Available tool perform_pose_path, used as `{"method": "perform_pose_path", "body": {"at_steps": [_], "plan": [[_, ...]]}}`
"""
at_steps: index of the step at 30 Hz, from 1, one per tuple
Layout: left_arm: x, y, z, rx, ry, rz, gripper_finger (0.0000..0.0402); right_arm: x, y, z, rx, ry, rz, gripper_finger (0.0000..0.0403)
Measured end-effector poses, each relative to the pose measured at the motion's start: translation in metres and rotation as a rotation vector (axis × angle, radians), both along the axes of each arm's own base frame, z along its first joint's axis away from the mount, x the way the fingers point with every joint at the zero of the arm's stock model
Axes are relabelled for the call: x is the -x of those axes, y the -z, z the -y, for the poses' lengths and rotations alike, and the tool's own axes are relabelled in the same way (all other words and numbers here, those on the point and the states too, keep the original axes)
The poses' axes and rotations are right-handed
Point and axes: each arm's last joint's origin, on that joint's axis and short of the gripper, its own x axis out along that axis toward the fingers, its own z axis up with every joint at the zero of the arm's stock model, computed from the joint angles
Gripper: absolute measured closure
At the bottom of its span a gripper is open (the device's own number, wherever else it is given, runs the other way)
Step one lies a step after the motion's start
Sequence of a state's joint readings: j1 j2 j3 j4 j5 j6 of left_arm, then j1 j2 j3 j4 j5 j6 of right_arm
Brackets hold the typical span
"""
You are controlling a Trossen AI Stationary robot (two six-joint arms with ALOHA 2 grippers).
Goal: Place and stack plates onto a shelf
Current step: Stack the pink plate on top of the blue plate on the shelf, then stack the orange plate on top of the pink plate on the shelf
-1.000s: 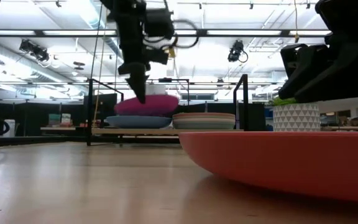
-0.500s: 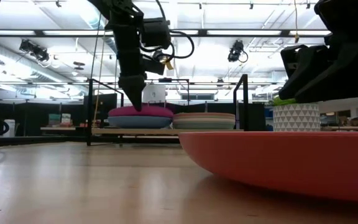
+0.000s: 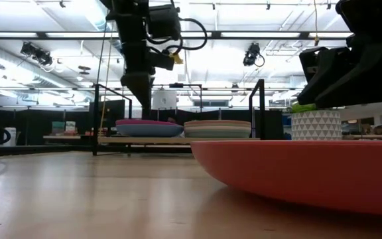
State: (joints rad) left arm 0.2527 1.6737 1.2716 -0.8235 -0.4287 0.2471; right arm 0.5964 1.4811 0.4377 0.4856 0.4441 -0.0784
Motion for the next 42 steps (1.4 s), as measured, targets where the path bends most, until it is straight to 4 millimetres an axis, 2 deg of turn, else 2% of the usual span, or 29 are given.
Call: {"method": "perform_pose_path", "body": {"at_steps": [5,17,23,31,37,42], "plan": [[0.008,0.000,-0.003,-0.004,-0.042,-0.056,0.0322,0.000,-0.001,0.000,-0.005,0.000,0.006,0.0282],[0.014,0.000,-0.020,-0.087,-0.218,-0.028,0.0324,-0.001,-0.001,0.000,-0.007,-0.001,0.010,0.0282],[0.009,0.015,-0.025,-0.129,-0.294,-0.053,0.0324,0.000,-0.001,-0.001,-0.014,-0.012,0.007,0.0282],[0.009,0.036,-0.024,-0.106,-0.284,-0.191,0.0324,0.000,-0.001,-0.002,-0.022,-0.029,0.006,0.0282],[0.005,0.034,-0.024,-0.061,-0.261,-0.153,0.0325,0.000,-0.001,-0.002,-0.023,-0.029,0.008,0.0282],[-0.004,0.012,-0.013,-0.070,-0.200,-0.111,0.0325,0.000,-0.001,-0.002,-0.018,-0.031,0.001,0.0282]]}}
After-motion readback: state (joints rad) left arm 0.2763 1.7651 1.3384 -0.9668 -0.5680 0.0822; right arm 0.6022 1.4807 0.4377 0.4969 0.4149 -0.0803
